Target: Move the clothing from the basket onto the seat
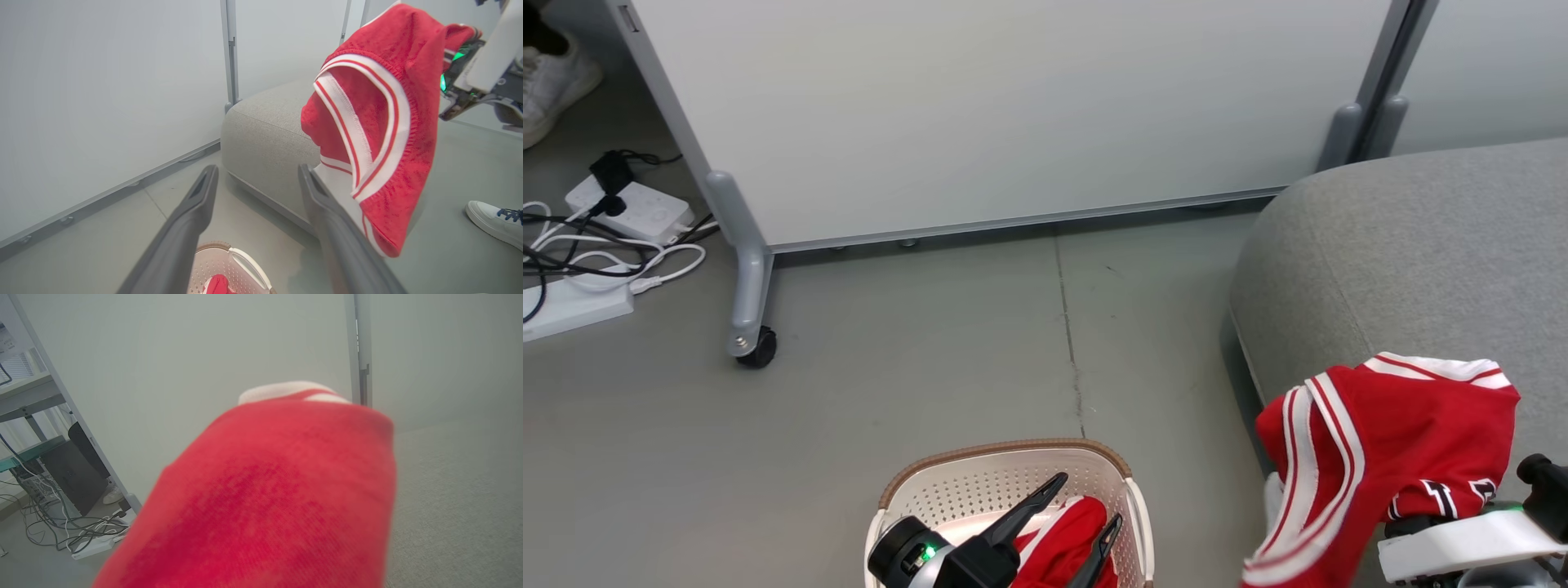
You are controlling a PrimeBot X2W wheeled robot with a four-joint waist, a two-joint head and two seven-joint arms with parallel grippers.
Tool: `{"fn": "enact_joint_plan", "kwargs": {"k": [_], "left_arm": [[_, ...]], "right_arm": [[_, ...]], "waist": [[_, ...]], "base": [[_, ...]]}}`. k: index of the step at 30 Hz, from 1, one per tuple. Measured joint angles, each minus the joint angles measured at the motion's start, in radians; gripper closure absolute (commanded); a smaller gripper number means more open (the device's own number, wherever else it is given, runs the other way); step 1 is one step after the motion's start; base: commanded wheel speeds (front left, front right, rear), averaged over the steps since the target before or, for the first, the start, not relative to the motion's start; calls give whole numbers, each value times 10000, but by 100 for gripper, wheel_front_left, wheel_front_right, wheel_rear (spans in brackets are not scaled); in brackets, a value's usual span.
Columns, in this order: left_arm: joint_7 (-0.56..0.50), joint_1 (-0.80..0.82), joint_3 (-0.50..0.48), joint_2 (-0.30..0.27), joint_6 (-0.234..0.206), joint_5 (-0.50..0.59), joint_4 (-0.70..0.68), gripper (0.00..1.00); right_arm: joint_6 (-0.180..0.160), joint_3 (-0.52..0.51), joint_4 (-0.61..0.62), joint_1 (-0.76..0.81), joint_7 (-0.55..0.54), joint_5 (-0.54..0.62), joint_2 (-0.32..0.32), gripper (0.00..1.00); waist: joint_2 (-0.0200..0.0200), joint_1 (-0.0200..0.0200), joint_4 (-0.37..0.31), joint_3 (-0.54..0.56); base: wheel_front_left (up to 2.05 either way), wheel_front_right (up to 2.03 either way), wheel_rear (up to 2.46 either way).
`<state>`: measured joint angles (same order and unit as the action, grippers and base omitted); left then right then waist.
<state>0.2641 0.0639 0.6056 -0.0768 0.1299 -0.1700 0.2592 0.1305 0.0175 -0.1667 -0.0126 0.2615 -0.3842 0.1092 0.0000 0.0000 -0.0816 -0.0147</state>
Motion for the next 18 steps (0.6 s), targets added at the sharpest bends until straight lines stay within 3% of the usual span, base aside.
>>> {"fn": "enact_joint_plan", "kwargs": {"k": [18], "left_arm": [[0,50,165,-2,0,8,-46,0]], "right_arm": [[0,-128,196,-40,0,-23,36,100]], "waist": [[0,0,-1632,-214]], "base": [[0,0,0]]}}
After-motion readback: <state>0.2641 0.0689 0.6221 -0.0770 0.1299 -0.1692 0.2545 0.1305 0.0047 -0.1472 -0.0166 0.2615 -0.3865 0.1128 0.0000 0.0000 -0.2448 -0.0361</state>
